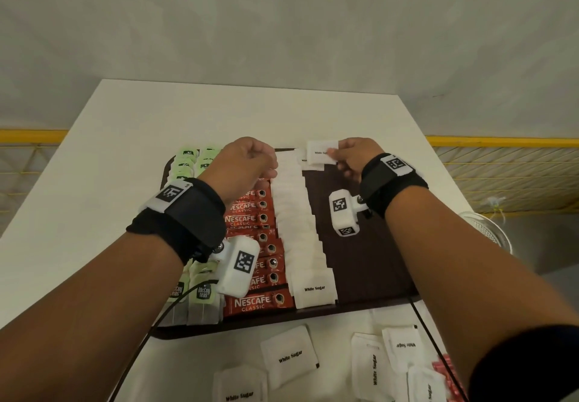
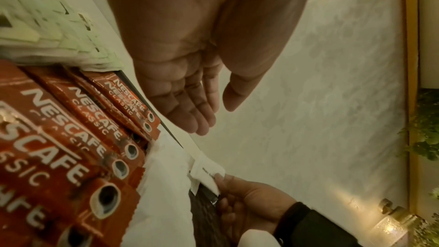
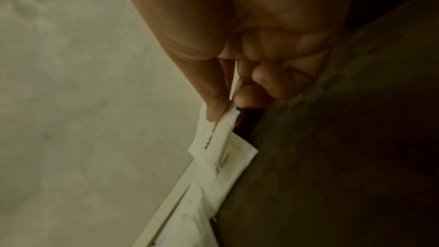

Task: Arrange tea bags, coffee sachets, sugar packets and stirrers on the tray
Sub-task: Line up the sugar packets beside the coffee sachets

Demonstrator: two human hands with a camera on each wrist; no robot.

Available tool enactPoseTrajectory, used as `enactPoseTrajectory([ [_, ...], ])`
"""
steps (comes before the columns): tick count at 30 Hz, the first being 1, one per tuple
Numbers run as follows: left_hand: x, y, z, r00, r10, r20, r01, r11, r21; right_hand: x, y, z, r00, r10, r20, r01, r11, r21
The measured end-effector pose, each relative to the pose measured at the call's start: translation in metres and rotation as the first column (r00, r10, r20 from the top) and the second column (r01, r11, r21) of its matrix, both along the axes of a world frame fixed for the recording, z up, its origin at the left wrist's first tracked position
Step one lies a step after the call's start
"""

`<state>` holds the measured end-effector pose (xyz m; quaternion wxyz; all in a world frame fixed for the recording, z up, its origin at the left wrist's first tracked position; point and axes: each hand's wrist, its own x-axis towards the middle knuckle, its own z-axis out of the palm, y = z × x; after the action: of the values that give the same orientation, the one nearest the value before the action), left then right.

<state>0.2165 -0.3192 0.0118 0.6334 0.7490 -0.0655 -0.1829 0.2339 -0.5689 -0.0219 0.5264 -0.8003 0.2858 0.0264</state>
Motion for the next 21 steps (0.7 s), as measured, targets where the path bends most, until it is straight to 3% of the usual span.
enactPoseTrajectory([
  [8, -0.007, 0.004, 0.001, 0.999, -0.044, -0.022, 0.045, 0.999, 0.029, 0.009, 0.009, -0.007, 0.969, 0.159, -0.190, -0.208, 0.938, -0.279],
  [13, -0.011, 0.004, 0.002, 0.999, -0.047, -0.024, 0.048, 0.997, 0.054, 0.015, 0.007, -0.014, 0.975, 0.133, -0.177, -0.183, 0.935, -0.305],
  [18, -0.020, 0.004, 0.012, 0.999, -0.042, -0.006, 0.042, 0.998, 0.056, 0.009, 0.013, 0.002, 0.953, 0.128, -0.274, -0.247, 0.852, -0.461],
  [21, -0.032, 0.008, 0.024, 0.998, -0.066, 0.021, 0.064, 0.996, 0.054, -0.014, 0.021, 0.027, 0.960, 0.189, -0.209, -0.272, 0.816, -0.510],
])
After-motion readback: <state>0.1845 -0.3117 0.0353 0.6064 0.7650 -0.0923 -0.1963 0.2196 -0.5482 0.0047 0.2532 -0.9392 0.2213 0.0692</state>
